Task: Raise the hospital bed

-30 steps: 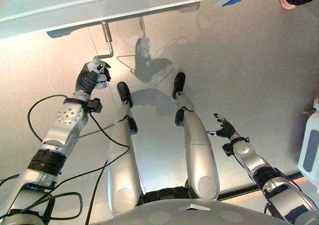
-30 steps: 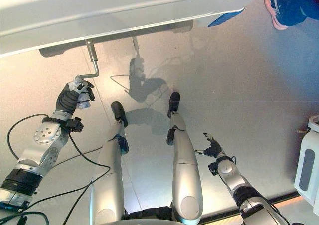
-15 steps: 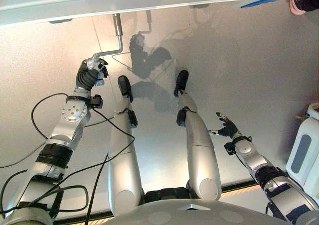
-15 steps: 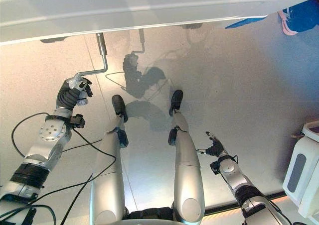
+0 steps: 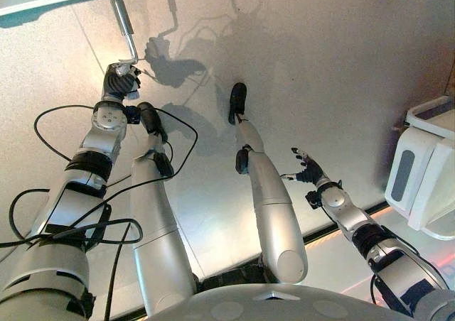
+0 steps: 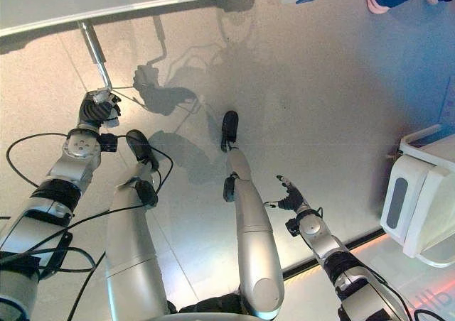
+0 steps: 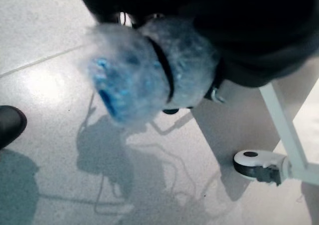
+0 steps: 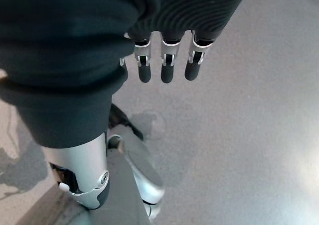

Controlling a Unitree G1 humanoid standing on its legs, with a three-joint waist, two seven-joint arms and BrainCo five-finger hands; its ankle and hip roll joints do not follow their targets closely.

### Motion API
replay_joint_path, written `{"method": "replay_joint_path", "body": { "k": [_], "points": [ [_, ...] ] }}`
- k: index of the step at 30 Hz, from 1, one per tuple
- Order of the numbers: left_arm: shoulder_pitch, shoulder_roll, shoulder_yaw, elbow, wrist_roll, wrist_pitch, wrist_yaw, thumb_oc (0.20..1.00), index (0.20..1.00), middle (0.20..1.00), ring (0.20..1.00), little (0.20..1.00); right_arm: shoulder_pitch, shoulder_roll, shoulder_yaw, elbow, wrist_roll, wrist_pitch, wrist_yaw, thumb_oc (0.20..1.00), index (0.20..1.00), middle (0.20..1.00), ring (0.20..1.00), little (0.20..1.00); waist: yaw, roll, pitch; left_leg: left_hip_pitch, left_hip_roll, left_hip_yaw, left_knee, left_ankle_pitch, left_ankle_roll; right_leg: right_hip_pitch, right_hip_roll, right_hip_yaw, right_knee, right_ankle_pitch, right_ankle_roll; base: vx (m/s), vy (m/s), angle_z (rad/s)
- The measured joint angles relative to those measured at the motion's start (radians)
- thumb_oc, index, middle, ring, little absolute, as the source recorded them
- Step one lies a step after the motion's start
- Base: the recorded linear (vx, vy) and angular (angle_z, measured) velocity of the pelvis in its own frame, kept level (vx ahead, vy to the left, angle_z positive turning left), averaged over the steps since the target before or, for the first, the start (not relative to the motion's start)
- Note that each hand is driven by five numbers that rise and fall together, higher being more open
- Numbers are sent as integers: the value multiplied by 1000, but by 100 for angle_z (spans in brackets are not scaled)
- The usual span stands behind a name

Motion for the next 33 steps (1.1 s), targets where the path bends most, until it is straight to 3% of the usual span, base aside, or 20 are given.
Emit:
{"method": "replay_joint_path", "body": {
  "k": [7,12,16,19,21,25,30,33],
  "points": [
    [-10,-22,-10,-15,26,18,31,200,200,200,200,200,-1,-1,3,2,0,-1,0,1000,1000,1000,1000,1000,-2,-1,0,0,4,26,-4,-1,3,-25,0,29,5,7,5,-18,-58,-6],
    [2,-50,-78,-150,27,75,48,200,200,200,200,200,-9,-2,0,4,-1,1,-4,1000,1000,1000,1000,1000,-3,-1,-1,30,-2,62,-39,10,16,-28,-12,52,5,10,5,-25,-115,1],
    [30,-50,-152,-286,24,73,37,200,200,200,200,200,-23,-5,21,7,-3,10,-19,1000,1000,1000,1000,1000,-5,-1,0,82,-13,86,-89,26,8,-18,-19,68,6,7,3,-26,-120,-1],
    [44,-65,-140,-315,-17,67,33,200,200,200,200,200,-27,-6,18,2,-7,13,-20,1000,1000,1000,1000,1000,-5,0,0,121,-19,92,-138,51,-5,-13,-21,69,22,-6,-6,-43,-162,4],
    [115,-46,-140,-434,-65,57,21,200,200,200,200,200,-21,-3,15,2,-14,13,-21,1000,1000,1000,1000,1000,-9,0,0,168,-27,95,-189,75,-16,-6,-27,70,56,-30,-15,-64,-278,12],
    [204,-51,-109,-545,-115,28,12,200,200,200,200,200,-21,-9,14,5,-24,15,-21,1000,1000,1000,1000,1000,14,0,0,253,-34,91,-289,123,-41,30,-19,63,62,-52,-30,-22,-147,6],
    [368,2,-2,-717,-176,-2,-19,200,200,200,200,200,4,-1,-13,5,-24,15,-19,1000,1000,1000,1000,1000,56,3,2,322,-18,82,-379,188,-81,35,8,48,110,-75,-60,-32,-105,-2],
    [407,19,37,-756,-183,-16,-39,200,200,200,200,200,5,-1,-34,8,-24,14,-19,1000,1000,1000,1000,1000,65,9,5,327,-19,62,-404,201,-90,27,7,30,130,-89,-72,-26,-29,10]
  ]
}}
